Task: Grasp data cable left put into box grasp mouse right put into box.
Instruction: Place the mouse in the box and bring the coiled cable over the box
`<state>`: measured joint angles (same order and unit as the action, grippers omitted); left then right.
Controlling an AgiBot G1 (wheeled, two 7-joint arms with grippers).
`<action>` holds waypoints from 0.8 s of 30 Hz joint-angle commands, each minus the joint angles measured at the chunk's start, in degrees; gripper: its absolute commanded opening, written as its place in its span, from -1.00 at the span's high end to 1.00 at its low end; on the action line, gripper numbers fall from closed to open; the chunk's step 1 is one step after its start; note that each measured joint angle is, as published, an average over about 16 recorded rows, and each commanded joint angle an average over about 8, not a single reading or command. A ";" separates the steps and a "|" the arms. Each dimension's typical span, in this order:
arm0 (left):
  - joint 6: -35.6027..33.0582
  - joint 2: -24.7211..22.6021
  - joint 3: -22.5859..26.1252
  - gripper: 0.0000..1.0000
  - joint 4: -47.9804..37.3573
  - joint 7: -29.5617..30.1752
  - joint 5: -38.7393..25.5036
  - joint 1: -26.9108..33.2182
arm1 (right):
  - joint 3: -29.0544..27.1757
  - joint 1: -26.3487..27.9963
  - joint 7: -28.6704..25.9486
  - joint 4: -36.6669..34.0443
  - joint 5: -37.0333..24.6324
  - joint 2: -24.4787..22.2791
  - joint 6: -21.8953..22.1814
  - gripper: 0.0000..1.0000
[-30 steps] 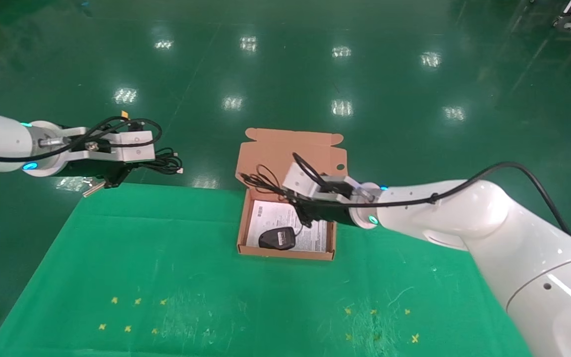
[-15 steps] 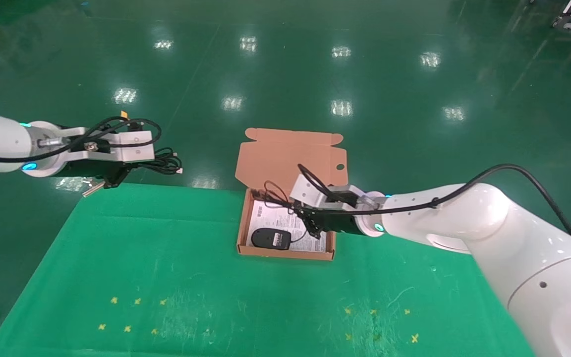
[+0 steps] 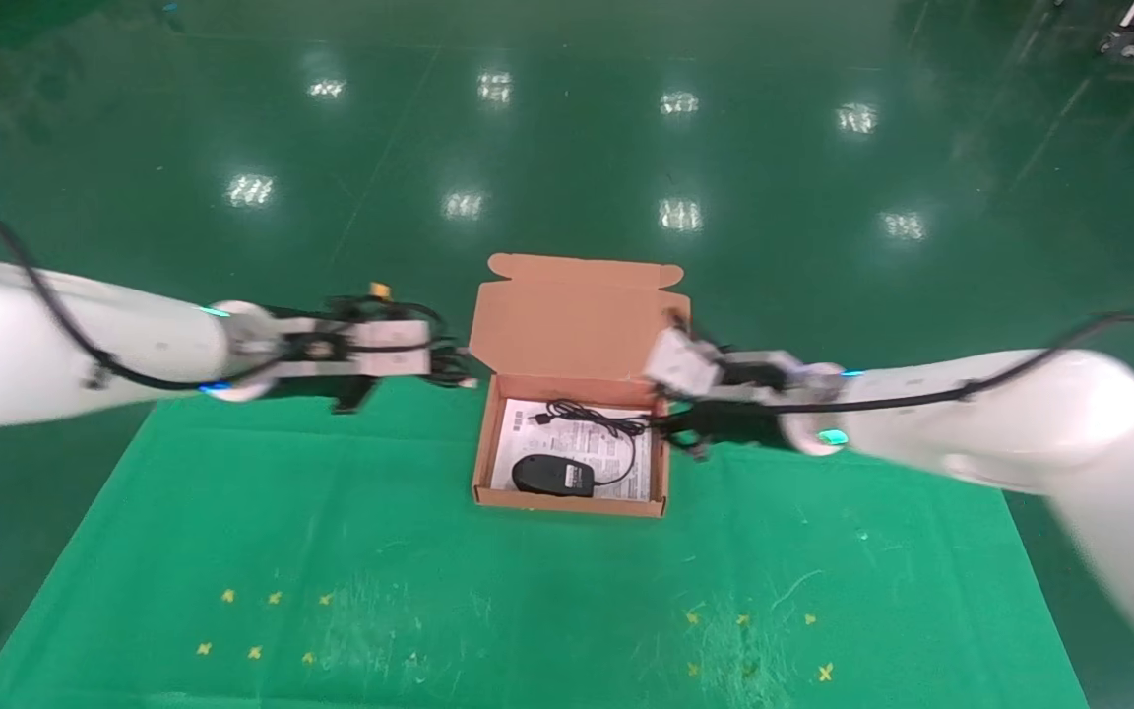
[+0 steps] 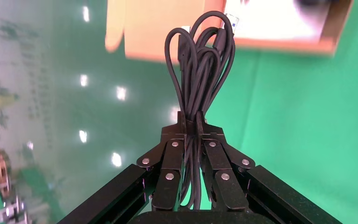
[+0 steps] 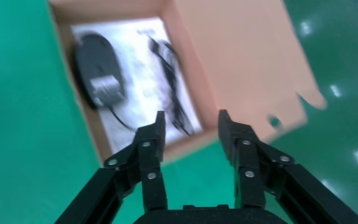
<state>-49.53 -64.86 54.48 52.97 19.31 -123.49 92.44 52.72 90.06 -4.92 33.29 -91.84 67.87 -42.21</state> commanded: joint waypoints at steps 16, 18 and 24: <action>12.97 -13.36 2.95 1.00 -15.31 -11.25 9.36 -5.17 | 1.17 -1.93 -15.58 23.55 -6.42 -17.17 -2.07 -1.00; 13.78 -13.54 4.19 1.00 -15.20 -11.28 11.06 -5.24 | 1.33 -2.13 -17.65 26.05 -7.60 -18.53 -2.10 -1.00; 15.94 -13.79 8.84 0.88 -14.00 -10.10 15.38 -4.84 | 1.67 -2.57 -22.75 31.89 -11.02 -21.49 -1.94 -1.00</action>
<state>-33.89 -78.66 62.94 38.79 9.13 -108.53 87.65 54.36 87.51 -27.07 64.44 -102.46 46.83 -44.21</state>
